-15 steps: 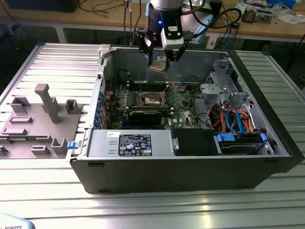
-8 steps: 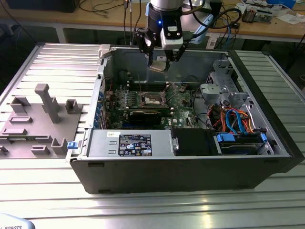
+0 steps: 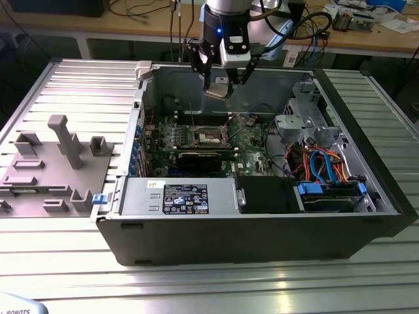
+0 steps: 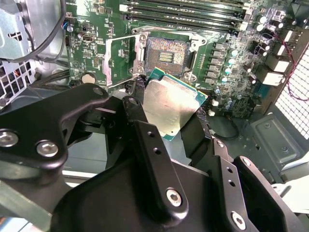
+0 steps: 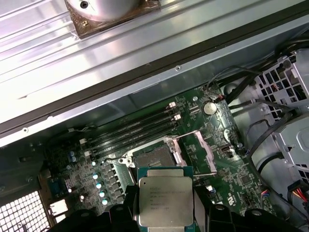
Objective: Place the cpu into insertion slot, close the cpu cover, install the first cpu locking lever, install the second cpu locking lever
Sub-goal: 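Place the cpu into insertion slot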
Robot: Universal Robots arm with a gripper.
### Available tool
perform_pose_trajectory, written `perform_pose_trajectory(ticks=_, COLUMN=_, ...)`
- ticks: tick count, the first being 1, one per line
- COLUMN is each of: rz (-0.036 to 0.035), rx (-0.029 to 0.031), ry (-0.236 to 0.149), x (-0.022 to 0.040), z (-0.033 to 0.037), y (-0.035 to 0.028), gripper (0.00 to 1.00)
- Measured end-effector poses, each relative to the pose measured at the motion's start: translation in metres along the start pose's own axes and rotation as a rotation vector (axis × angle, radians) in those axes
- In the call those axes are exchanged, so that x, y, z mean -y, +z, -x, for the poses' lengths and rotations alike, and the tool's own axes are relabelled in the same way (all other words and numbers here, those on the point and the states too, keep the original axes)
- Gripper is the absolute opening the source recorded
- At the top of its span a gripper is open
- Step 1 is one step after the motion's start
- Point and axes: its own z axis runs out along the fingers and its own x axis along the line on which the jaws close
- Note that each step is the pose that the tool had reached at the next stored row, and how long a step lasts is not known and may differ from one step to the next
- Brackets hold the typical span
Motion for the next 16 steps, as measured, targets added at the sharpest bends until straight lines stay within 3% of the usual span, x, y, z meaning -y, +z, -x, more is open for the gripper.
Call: perform_pose_trajectory(ticks=16, rz=0.0005, rx=0.0022, ry=0.024, x=0.0000, z=0.0000, y=0.0002, gripper=0.54)
